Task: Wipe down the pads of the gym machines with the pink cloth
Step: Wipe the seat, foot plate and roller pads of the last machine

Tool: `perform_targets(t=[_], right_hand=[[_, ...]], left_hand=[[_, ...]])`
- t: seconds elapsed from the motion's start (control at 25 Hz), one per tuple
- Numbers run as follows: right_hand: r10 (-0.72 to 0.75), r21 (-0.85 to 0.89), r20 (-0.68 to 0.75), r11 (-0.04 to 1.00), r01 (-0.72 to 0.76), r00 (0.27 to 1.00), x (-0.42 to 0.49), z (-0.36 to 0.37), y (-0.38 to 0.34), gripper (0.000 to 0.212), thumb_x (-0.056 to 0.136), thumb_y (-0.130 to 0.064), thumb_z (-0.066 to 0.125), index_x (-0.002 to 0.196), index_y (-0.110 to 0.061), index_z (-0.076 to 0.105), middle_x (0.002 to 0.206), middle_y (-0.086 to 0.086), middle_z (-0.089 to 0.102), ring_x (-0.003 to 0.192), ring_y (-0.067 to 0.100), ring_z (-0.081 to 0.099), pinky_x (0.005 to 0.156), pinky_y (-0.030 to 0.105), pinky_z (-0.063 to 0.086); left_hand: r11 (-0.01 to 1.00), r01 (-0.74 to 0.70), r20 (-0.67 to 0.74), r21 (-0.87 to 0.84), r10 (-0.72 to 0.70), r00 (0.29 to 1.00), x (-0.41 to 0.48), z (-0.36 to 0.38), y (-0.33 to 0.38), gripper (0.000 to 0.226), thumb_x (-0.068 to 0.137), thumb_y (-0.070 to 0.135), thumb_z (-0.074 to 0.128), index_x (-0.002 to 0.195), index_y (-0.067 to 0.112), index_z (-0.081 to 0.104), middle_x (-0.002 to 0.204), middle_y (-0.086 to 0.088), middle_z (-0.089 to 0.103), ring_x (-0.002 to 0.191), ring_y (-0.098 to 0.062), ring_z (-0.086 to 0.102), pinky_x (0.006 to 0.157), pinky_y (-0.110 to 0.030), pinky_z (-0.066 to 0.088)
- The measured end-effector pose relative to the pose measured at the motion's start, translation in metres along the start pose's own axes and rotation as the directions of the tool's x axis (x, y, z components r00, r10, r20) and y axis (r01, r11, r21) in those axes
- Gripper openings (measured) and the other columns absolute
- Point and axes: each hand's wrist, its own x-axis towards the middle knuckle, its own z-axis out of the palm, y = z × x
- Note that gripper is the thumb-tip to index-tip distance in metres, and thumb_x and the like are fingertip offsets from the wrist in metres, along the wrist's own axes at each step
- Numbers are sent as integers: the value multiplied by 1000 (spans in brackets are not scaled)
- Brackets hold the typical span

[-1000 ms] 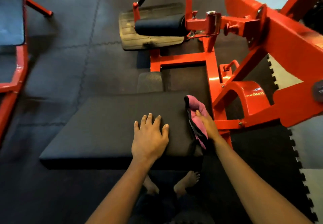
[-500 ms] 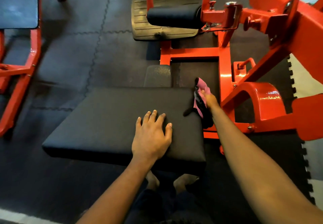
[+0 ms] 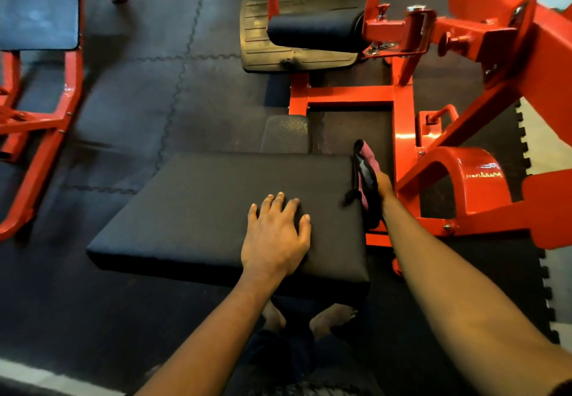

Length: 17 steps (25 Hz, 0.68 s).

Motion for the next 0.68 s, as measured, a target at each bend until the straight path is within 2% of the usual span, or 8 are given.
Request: perform_targets(t=[0.08,0.12,0.24,0.32,0.36,0.44,0.56,0.68], right_hand=[[-136,-66,-77,989,131,988,-49,13,-27,31,104,-30,55,128,-14,65,99,5,66,97,20,60,65,17,48],[-191,-45,-41,981,189,981,-59,17,-31,29,105,-23,51,131,-19,62,93,4,63,94,19,57,64,17,47],[-198,23,52,980,197,979,-44,12,-19,40,106,-38,49,144,-26,51,117,-2,58,107,13,52,95,31,45],[-12,161,174,987,-17,985,17,-1,8,76,85,-72,63,139,-20,60,135,0,61,118,18,61,110,45,44],[6,172,148,985,-32,989,24,0,13,85,72,-80,69,133,-21,66,138,6,62,115,26,66,109,51,46],[-21,234,79,972,2,997,33,-4,24,75,75,-75,70,123,-17,71,129,8,68,110,28,69,106,50,49],[-70,-21,-14,997,70,997,-54,7,-3,60,96,-62,52,132,-15,61,115,-2,64,101,14,62,104,40,49],[-169,-56,-11,984,168,986,-68,4,7,44,101,-40,58,135,-13,60,118,1,62,107,14,56,97,31,47]], left_hand=[[1000,1,-5,-1,-1,1000,-1,1,0,56,100,54,26,149,29,40,160,-2,33,149,-19,22,123,-48,16],[1000,0,-4,-2,0,1000,-1,2,0,57,100,54,26,149,29,39,160,-2,32,150,-19,21,123,-48,16],[1000,0,-7,-7,0,1000,0,4,-2,57,100,54,25,150,29,38,160,-1,31,150,-19,20,123,-48,15],[1000,-7,-8,-7,7,1000,0,5,-2,57,100,54,25,149,29,39,160,-1,32,150,-19,21,123,-48,15],[1000,-9,-9,-6,9,1000,0,5,-2,56,100,54,25,149,29,39,160,-1,32,149,-19,22,123,-49,16],[1000,-9,-12,-3,9,1000,1,5,-2,56,100,54,25,147,29,41,158,-1,35,148,-19,24,122,-49,17],[1000,-14,-46,2,14,999,1,6,-2,54,99,54,26,143,28,46,154,-1,40,145,-19,30,120,-50,21],[1000,-12,-71,-1,12,997,2,9,-3,53,99,53,27,138,27,50,150,-1,45,142,-21,34,118,-50,24]])
